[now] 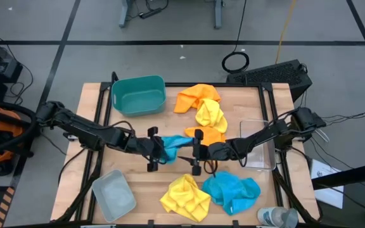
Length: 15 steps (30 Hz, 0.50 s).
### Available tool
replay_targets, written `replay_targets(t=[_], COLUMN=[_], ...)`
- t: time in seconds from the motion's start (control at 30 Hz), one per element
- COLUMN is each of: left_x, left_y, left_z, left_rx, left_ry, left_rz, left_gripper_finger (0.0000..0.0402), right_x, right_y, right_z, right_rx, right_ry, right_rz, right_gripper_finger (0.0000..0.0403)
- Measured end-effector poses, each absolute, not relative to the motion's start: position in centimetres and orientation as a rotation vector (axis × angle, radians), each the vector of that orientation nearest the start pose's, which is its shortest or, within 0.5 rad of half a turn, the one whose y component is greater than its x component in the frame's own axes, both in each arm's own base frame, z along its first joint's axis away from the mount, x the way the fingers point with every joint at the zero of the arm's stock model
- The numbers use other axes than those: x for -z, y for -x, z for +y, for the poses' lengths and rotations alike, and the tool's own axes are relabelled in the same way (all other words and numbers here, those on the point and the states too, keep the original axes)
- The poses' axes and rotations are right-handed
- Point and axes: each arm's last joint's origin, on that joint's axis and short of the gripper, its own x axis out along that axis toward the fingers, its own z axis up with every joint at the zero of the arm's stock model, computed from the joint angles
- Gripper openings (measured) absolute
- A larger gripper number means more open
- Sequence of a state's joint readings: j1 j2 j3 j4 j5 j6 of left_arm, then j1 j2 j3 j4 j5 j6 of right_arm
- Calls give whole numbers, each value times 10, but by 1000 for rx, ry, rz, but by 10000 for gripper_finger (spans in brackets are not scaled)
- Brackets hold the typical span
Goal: Sort microfiber towel by color & place in baskets
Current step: Put the left blue microfiber cloth into the blue bin
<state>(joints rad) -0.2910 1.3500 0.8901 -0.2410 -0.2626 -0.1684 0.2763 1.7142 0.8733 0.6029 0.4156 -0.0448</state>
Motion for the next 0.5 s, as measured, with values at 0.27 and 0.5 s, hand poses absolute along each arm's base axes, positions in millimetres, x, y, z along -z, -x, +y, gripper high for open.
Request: replay_targets(t=[0.27, 0.5], left_x=[-255, -264], left_y=[-276, -280], left_z=[-82, -94], left_rx=[-32, 14], left_ry=[-75, -114], left_rz=[537, 416], left_gripper_finger=[45, 45], right_x=[-198, -203], right_y=[-362, -365], right_z=[90, 92], right_rx=[169, 154], right_ry=[124, 116], right_rz=[209, 163], right_gripper_finger=[269, 272])
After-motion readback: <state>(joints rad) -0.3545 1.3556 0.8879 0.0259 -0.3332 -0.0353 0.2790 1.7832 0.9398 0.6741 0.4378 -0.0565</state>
